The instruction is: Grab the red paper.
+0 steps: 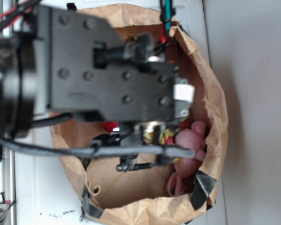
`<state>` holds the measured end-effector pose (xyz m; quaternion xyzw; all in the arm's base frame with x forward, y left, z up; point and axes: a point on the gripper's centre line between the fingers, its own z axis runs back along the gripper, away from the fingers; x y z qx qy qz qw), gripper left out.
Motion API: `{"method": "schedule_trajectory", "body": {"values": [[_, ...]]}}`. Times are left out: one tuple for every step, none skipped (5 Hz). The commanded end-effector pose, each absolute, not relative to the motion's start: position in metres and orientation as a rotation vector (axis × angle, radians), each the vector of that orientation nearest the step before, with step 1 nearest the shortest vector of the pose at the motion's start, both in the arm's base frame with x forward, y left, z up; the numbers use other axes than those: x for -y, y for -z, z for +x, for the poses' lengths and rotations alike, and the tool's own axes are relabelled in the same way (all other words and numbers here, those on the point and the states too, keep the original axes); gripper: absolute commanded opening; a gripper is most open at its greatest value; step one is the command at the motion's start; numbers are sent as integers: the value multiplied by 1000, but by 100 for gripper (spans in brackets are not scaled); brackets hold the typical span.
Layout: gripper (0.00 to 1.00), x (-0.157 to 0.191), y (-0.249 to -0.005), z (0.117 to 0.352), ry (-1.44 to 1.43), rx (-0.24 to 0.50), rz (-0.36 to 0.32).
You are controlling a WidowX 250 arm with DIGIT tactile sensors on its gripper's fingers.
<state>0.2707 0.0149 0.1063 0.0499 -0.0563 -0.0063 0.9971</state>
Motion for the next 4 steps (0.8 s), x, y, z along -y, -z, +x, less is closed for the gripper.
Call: {"method": "schedule_trajectory", "body": {"values": [[100,-2,-110,266,-23,215,109],[100,-5,-103,272,-35,215,124],[100,-4,-95,278,-38,210,129],[100,-4,-85,285,-33,191,148]]}}
